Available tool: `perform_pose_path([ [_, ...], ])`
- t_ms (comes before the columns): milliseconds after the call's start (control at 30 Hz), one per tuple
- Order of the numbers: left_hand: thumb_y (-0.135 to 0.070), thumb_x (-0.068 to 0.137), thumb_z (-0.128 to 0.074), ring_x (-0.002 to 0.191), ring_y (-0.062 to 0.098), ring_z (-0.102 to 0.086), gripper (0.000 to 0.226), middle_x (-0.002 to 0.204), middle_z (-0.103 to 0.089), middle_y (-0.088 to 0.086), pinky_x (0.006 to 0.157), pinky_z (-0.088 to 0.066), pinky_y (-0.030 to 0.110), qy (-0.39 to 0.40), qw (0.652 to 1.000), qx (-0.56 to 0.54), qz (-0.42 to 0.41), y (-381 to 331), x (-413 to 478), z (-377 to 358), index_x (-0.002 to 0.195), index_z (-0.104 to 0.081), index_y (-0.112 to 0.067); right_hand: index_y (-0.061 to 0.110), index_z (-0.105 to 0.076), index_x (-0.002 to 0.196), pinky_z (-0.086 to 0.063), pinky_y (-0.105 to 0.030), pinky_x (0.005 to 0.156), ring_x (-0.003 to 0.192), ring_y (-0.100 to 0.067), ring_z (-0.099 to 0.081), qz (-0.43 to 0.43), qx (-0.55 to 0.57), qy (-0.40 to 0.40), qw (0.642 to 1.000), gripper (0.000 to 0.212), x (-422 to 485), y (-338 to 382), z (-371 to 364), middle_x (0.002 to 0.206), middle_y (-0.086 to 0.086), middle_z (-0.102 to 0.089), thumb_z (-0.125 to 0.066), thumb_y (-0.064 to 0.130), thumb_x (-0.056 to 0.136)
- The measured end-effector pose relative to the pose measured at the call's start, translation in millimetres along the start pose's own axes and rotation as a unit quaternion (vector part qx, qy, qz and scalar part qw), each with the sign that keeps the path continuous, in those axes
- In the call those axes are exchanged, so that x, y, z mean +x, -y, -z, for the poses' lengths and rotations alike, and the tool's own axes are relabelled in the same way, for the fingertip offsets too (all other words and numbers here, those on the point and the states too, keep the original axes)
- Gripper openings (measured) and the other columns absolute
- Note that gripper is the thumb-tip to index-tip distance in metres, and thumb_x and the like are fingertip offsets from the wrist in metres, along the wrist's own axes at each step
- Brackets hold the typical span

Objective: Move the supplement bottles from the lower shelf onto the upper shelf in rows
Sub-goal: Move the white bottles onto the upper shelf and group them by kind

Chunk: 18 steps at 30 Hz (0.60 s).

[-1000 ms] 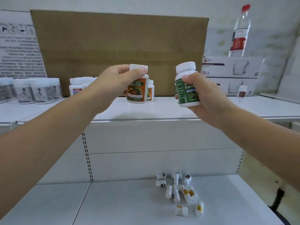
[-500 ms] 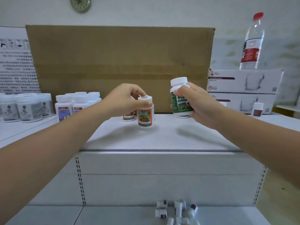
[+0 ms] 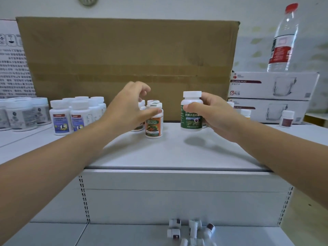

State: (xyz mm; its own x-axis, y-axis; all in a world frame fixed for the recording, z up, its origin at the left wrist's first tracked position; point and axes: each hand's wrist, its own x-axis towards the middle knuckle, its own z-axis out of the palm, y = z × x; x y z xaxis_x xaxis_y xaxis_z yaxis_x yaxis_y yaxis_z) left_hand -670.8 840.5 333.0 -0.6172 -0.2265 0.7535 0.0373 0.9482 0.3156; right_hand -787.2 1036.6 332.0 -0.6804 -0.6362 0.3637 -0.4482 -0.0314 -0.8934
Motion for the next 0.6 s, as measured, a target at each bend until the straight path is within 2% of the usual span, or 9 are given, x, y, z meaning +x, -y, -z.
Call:
perform_pose_path([
  [33,-0.041,0.076,-0.078,0.091,0.015,-0.057,0.049,0.107,-0.053,-0.003,0.079,-0.047,0.028,-0.013,0.999,0.015,-0.029,-4.0,1.8,5.4,0.114,-0.058,-0.019,0.022,-0.067,0.109,-0.052,-0.047,0.098,0.1,-0.021,-0.07,0.006,-0.021,-0.008,1.0,0.048,0.4,3.0,3.7,0.105,-0.002,-0.073,-0.076,0.035,0.064],
  [100,-0.042,0.077,-0.076,0.089,0.013,-0.056,0.044,0.103,-0.054,-0.005,0.078,-0.046,0.022,-0.011,0.996,0.032,-0.088,-16.1,2.5,16.5,0.11,-0.061,-0.019,0.024,-0.068,0.108,-0.054,-0.045,0.095,0.098,-0.021,-0.071,0.027,-0.072,-0.03,0.997,0.048,0.1,11.3,15.0,0.105,-0.001,-0.074,-0.082,0.036,0.064],
  [167,-0.044,0.078,-0.073,0.086,0.009,-0.055,0.038,0.098,-0.058,-0.007,0.074,-0.045,0.016,0.046,0.99,0.032,-0.13,-31.5,-0.3,22.0,0.106,-0.062,-0.02,0.026,-0.063,0.109,-0.055,-0.038,0.088,0.095,-0.017,-0.07,0.044,-0.113,-0.05,0.991,0.046,-1.3,17.2,29.0,0.105,0.001,-0.072,-0.085,0.034,0.069],
  [233,-0.047,0.081,-0.069,0.087,0.007,-0.055,0.037,0.097,-0.06,-0.008,0.074,-0.045,0.019,0.129,0.978,0.057,-0.157,-46.0,-3.6,18.5,0.107,-0.062,-0.021,0.028,-0.056,0.115,-0.054,-0.038,0.084,0.094,-0.021,-0.069,0.054,-0.141,-0.056,0.987,0.051,-4.4,16.2,41.9,0.107,-0.005,-0.069,-0.084,0.03,0.073],
  [333,-0.056,0.085,-0.057,0.097,0.005,-0.054,0.045,0.111,-0.055,-0.013,0.075,-0.042,0.015,0.285,0.936,0.141,-0.148,-57.9,-3.3,2.4,0.12,-0.055,-0.029,0.037,-0.048,0.119,-0.052,-0.033,0.078,0.078,-0.019,-0.064,0.079,-0.226,-0.039,0.97,0.059,-12.9,7.5,52.0,0.101,-0.005,-0.063,-0.084,0.031,0.072],
  [400,-0.061,0.086,-0.055,0.109,0.005,-0.053,0.053,0.123,-0.054,-0.014,0.084,-0.043,0.018,0.349,0.916,0.146,-0.131,-60.0,0.1,-10.7,0.129,-0.05,-0.03,0.036,-0.05,0.113,-0.054,-0.032,0.078,0.076,-0.016,-0.065,0.092,-0.275,-0.034,0.957,0.054,-15.7,-1.1,54.7,0.097,0.002,-0.06,-0.084,0.03,0.071],
  [500,-0.065,0.085,-0.052,0.125,0.008,-0.046,0.065,0.14,-0.047,-0.014,0.097,-0.039,0.023,0.385,0.905,0.144,-0.11,-61.1,1.9,-27.7,0.14,-0.042,-0.03,0.032,-0.054,0.111,-0.055,-0.038,0.084,0.089,-0.015,-0.064,0.135,-0.361,-0.038,0.922,0.052,-18.8,-14.1,59.7,0.103,0.006,-0.058,-0.084,0.034,0.068],
  [600,-0.065,0.089,-0.045,0.13,0.006,-0.041,0.065,0.146,-0.04,-0.015,0.106,-0.033,0.023,0.401,0.9,0.125,-0.118,-60.1,-4.9,-39.5,0.144,-0.036,-0.031,0.028,-0.054,0.124,-0.045,-0.031,0.094,0.103,-0.011,-0.052,0.171,-0.44,-0.032,0.881,0.064,-22.9,-19.8,69.1,0.116,0.008,-0.047,-0.083,0.038,0.068],
])
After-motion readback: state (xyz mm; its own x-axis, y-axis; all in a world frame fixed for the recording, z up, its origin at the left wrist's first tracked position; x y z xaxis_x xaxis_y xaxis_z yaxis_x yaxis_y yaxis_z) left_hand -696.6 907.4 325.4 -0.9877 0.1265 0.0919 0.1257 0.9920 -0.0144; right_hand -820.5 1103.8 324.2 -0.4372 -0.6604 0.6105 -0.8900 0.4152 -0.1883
